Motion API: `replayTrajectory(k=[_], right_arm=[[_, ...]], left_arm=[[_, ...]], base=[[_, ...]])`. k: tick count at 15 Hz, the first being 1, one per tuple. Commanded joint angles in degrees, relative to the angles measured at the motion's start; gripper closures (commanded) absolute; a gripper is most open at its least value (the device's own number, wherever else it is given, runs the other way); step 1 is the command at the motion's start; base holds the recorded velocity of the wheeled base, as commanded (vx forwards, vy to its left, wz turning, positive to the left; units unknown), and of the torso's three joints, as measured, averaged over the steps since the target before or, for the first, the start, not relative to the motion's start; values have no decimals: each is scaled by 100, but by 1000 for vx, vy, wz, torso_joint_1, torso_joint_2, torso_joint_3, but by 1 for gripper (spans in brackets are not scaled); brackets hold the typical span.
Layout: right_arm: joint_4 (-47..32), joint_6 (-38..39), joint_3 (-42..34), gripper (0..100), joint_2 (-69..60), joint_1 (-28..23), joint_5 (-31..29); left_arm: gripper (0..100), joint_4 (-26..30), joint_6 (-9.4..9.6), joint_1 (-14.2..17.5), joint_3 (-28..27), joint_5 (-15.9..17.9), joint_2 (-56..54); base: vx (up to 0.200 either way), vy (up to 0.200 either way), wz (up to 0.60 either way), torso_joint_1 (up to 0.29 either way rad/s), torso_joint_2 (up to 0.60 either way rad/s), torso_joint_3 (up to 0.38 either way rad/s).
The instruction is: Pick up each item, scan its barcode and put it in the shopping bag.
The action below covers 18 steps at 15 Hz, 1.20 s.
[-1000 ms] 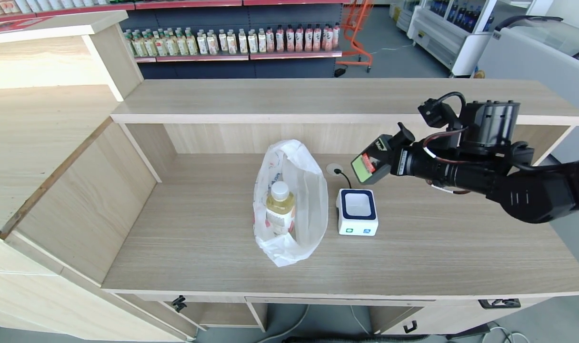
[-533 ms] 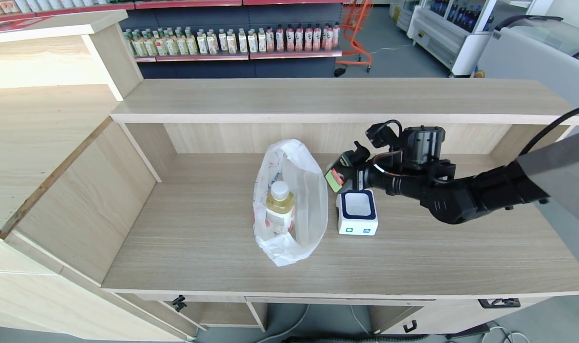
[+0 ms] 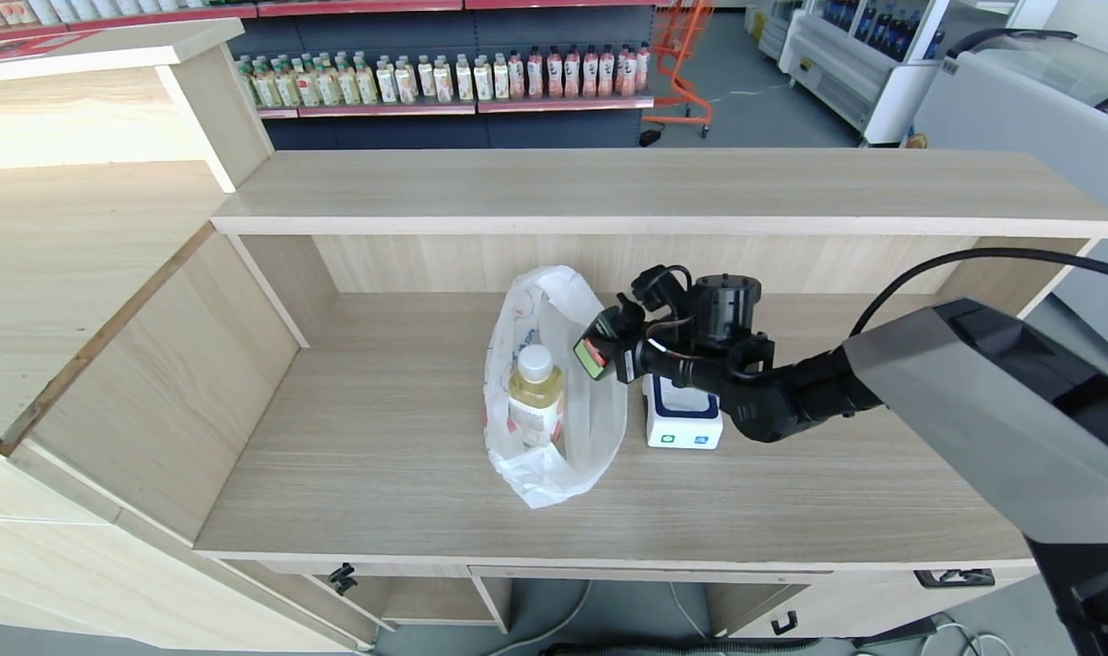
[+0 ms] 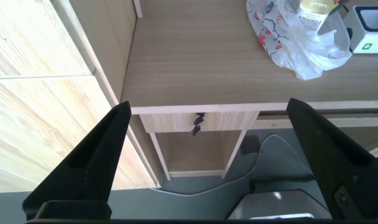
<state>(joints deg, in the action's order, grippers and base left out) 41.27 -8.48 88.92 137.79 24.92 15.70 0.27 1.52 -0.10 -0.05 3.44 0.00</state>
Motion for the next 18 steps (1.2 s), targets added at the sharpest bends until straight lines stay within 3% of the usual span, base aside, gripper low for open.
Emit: replayTrajectory(k=[1,10,11,15,17,18], right_arm=[[31,-74,293,100,389,39,3],[31,-180,785,100,837,48,21],[31,-180,811,0,855,57,21],[13,145,750,0,433,83,21],[-4,919,-24,0,-543,-57,21],[-22,1235,-797,0,-1281,-233,56]], left_arm=[[0,0,6,1,-4,-1,9],[0,0,-3,1,-4,-1,9],[0,0,-3,1,-4,-1,9],[0,0,6,1,-4,-1,9],[0,0,-3,1,-4,-1,9],[0,0,-3,1,-4,-1,9]], base=[[0,0,0,0,0,0],[0,0,0,0,0,0],[0,0,0,0,0,0],[0,0,0,0,0,0],[0,0,0,0,0,0],[0,0,0,0,0,0]])
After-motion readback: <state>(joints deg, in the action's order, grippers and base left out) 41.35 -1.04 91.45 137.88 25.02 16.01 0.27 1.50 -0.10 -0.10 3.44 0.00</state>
